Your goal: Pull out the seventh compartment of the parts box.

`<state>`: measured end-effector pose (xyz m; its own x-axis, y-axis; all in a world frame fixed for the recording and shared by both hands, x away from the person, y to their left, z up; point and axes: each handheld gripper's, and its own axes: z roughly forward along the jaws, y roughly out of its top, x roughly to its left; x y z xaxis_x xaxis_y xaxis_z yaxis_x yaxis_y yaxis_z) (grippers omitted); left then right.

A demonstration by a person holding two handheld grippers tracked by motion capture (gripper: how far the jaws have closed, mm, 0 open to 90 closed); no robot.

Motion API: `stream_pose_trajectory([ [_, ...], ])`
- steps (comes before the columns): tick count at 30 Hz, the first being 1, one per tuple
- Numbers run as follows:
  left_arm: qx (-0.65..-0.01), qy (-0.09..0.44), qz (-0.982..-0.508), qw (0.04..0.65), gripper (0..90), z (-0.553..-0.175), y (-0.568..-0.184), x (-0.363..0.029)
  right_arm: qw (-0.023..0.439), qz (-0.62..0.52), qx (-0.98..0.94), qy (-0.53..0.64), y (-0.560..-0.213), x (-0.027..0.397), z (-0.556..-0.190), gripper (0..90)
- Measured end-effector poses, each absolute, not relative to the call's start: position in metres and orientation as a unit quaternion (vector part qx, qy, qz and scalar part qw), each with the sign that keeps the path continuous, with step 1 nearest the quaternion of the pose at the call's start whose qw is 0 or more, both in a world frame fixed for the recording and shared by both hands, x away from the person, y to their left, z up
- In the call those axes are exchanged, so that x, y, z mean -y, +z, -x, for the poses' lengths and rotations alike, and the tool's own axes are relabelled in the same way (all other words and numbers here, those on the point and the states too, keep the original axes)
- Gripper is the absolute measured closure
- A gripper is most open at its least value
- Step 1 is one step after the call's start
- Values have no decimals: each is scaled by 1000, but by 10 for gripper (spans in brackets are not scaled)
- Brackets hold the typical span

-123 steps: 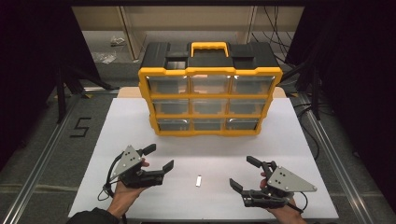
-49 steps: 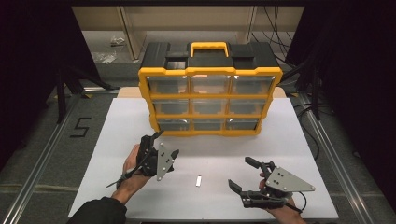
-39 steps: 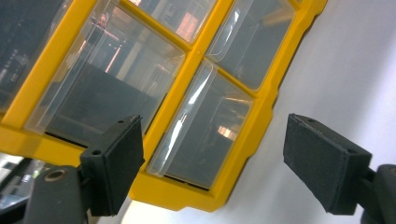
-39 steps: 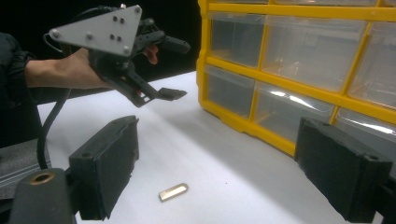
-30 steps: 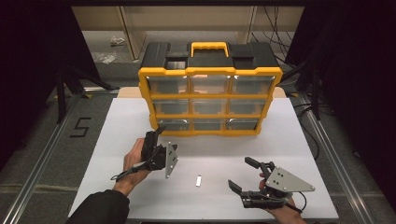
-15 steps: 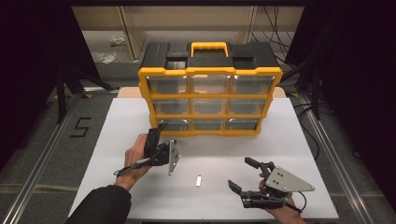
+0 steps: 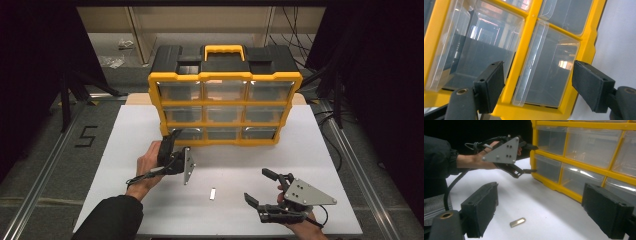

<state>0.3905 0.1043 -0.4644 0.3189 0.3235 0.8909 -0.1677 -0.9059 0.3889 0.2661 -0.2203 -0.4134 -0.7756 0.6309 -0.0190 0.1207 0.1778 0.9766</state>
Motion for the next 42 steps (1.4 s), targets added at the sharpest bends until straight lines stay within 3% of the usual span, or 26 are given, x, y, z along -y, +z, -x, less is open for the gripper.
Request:
stream_pose_trajectory([
  [15, -52, 596, -776, 201, 305, -402, -468, -104, 216, -255, -737, 587, -414, 220, -266, 149],
  [42, -49, 612, -768, 183, 484, -415, -476, -101, 212, -254, -739, 587, -414, 220, -266, 152],
])
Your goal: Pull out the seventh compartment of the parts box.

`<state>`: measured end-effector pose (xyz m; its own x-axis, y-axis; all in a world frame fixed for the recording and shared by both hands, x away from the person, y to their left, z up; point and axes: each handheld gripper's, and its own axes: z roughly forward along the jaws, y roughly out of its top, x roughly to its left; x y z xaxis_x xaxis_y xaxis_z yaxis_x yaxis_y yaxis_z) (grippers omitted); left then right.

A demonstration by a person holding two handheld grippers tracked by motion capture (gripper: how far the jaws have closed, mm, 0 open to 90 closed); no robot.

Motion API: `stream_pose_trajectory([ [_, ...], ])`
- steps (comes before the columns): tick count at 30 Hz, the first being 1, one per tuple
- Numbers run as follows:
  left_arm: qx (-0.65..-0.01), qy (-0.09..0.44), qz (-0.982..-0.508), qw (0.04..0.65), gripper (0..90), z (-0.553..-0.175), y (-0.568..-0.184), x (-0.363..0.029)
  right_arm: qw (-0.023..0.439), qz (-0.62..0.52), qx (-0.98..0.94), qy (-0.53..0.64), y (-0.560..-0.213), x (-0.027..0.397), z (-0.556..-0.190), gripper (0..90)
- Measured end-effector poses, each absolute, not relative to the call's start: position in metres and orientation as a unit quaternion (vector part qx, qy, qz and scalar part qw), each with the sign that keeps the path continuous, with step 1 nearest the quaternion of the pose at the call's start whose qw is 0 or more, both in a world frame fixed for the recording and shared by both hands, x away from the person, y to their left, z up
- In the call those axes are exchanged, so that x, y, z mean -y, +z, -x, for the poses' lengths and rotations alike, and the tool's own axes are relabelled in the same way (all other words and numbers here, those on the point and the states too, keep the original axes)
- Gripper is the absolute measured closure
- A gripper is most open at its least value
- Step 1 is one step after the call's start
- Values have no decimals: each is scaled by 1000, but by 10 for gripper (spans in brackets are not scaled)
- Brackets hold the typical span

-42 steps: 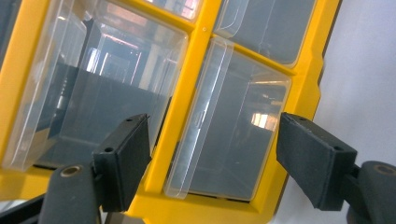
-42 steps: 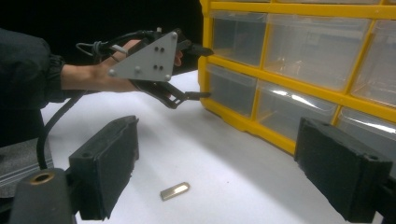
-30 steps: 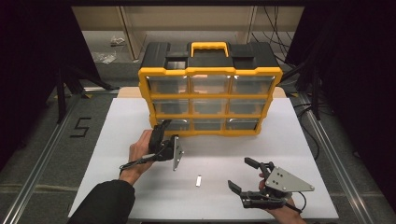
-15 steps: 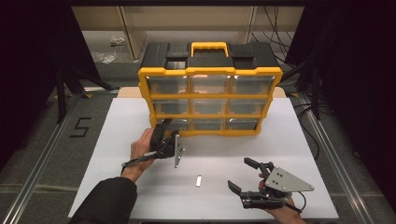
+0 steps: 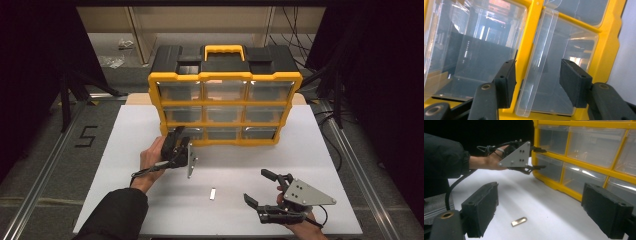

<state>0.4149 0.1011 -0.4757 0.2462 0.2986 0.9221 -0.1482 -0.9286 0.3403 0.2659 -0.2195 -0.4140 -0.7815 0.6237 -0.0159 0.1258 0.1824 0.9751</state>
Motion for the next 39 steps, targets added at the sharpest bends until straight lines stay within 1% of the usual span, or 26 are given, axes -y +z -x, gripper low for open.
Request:
stream_pose_trajectory([
  [17, -39, 628, -759, 166, 592, -418, -479, -99, 211, -253, -741, 585, -414, 219, -266, 153],
  [39, -26, 648, -748, 143, 682, -420, -484, -97, 210, -253, -741, 586, -414, 219, -266, 154],
])
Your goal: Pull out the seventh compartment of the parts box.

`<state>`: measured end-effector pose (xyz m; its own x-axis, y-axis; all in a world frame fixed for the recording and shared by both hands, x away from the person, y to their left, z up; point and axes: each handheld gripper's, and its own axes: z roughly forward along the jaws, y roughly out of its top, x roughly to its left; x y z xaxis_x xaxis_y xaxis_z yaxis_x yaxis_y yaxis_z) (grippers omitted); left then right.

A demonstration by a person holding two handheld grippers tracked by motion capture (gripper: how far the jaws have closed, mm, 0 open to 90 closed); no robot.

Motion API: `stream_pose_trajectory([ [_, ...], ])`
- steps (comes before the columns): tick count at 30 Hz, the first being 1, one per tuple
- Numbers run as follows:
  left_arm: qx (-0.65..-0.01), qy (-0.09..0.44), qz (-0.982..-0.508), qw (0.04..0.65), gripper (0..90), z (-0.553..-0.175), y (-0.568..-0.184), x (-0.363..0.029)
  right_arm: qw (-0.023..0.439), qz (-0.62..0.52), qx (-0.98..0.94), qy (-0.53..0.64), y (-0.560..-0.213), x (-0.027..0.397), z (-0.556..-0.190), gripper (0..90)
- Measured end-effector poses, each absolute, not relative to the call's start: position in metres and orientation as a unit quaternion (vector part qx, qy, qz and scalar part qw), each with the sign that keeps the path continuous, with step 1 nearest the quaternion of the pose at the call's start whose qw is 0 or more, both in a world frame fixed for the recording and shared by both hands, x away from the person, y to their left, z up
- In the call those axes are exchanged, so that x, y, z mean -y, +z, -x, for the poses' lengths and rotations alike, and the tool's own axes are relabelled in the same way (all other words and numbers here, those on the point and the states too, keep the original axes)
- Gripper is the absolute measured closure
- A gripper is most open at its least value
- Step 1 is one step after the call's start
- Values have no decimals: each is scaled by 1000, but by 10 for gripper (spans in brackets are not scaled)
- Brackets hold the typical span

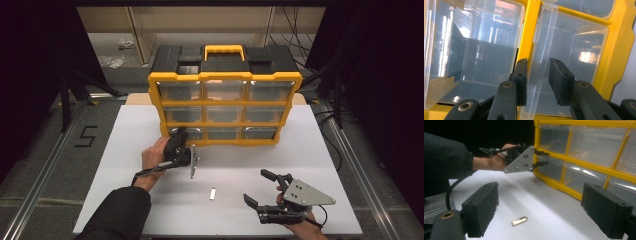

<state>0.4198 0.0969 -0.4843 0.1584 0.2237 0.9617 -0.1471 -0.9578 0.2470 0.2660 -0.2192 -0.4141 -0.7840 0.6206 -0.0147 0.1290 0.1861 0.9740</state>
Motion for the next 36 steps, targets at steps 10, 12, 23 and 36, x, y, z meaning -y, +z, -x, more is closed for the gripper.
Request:
stream_pose_trajectory([
  [10, -24, 654, -743, 140, 720, -420, -485, -97, 209, -253, -741, 586, -414, 219, -266, 154],
  [12, -24, 655, -742, 139, 722, -420, -485, -97, 209, -253, -740, 586, -414, 219, -266, 154],
  [23, -20, 658, -740, 140, 738, -419, -485, -97, 210, -253, -740, 587, -414, 219, -266, 154],
  [36, -15, 661, -738, 132, 745, -414, -485, -98, 209, -253, -740, 588, -414, 219, -266, 154],
])
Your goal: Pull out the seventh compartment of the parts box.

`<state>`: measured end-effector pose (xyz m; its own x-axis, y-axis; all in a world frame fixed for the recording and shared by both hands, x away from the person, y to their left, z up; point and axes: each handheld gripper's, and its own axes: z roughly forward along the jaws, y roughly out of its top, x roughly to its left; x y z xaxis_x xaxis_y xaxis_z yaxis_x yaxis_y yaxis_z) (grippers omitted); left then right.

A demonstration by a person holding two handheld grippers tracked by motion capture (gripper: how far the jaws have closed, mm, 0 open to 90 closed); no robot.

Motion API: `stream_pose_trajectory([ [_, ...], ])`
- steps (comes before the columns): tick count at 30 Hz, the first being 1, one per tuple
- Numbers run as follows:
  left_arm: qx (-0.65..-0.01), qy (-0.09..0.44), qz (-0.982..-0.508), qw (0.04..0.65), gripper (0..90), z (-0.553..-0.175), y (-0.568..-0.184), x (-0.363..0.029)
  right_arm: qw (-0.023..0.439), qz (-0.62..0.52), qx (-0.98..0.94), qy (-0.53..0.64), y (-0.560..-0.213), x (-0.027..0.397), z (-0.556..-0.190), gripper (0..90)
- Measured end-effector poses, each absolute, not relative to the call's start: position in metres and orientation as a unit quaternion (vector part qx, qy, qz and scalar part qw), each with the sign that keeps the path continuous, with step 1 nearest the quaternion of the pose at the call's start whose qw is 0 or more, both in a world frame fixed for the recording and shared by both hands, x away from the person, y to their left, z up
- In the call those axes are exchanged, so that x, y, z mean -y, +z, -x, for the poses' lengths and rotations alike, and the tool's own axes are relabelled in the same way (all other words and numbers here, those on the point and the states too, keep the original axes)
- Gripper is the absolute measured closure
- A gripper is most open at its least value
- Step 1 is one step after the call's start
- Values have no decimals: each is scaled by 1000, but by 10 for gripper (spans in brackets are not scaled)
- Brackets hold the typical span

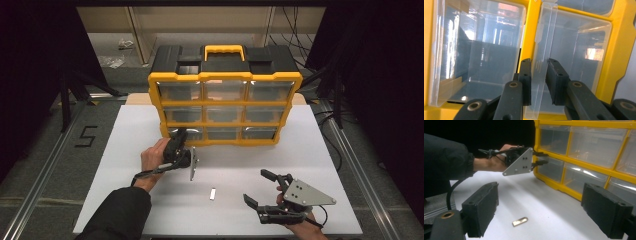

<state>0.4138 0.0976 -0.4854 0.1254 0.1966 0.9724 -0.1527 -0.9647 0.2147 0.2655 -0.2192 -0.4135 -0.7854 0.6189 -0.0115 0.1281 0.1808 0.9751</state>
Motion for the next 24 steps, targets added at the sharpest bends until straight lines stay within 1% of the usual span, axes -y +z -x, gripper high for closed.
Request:
stream_pose_trajectory([
  [2, -12, 661, -740, 124, 746, -412, -485, -98, 209, -253, -739, 588, -414, 219, -266, 154],
  [4, -13, 662, -737, 135, 746, -412, -486, -98, 209, -252, -739, 588, -414, 219, -266, 154],
  [7, -10, 665, -734, 137, 748, -411, -487, -98, 209, -253, -739, 588, -414, 219, -266, 154],
  [24, 3, 664, -735, 133, 754, -401, -487, -100, 209, -252, -739, 589, -413, 220, -266, 154],
])
